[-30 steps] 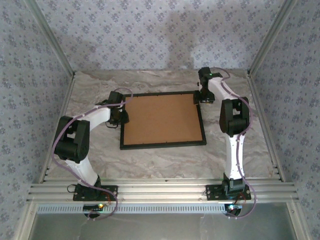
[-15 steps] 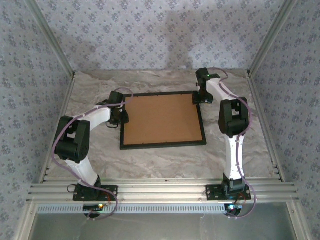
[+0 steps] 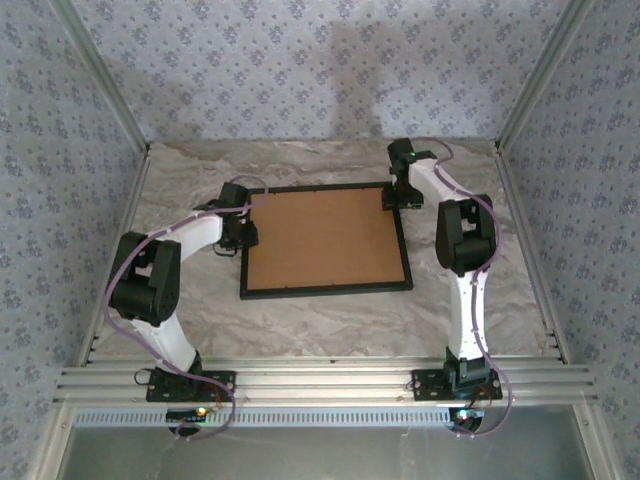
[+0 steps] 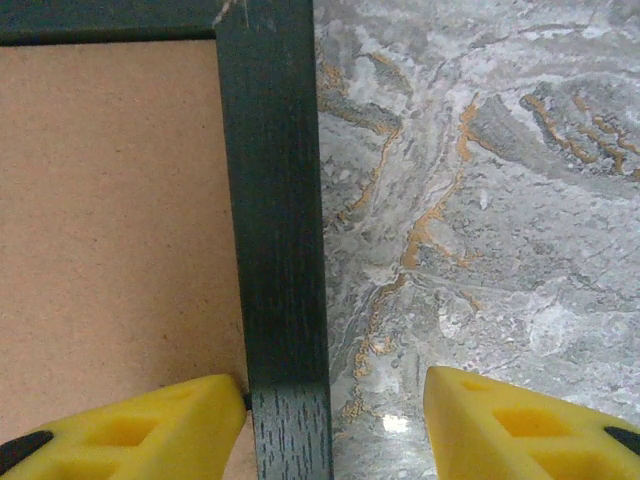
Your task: Put the photo into the frame
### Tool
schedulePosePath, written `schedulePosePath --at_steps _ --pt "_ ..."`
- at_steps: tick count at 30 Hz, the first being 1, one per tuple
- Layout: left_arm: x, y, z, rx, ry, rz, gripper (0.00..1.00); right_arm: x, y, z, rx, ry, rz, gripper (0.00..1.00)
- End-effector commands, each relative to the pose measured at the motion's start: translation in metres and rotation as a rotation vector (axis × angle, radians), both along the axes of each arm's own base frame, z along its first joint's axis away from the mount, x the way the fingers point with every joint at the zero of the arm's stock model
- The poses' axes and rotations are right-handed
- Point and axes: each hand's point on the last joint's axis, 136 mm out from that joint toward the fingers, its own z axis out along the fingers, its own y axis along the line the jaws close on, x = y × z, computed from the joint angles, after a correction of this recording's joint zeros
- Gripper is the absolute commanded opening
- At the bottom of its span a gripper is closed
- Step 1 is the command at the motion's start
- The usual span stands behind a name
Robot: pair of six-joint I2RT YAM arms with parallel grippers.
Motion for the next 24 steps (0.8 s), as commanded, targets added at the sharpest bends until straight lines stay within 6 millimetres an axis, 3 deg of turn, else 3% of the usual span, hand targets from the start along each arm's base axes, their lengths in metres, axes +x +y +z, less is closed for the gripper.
schedulePosePath --at_steps 1,5,10,14,24 --pt "0.002 -0.021 -0.002 -0.049 0.007 -0.048 0.32 -0.049 0.036 -0.045 0.060 0.210 0.056 0.55" --pt "0.002 -0.022 -0.001 -0.053 0.005 -0.048 0.32 -0.047 0.039 -0.043 0.080 0.212 0.061 0.55" --pt "0.003 -0.023 0.000 -0.055 0.002 -0.047 0.32 -0.044 0.067 -0.037 0.320 0.209 0.066 0.55" --pt "0.003 -0.023 0.000 -0.055 0.001 -0.047 0.32 -0.040 0.074 -0.027 0.433 0.186 0.042 0.55" --pt "0.005 -0.007 0.004 -0.025 -0.006 -0.028 0.32 -0.040 0.014 0.033 0.229 0.040 0.007 0.56"
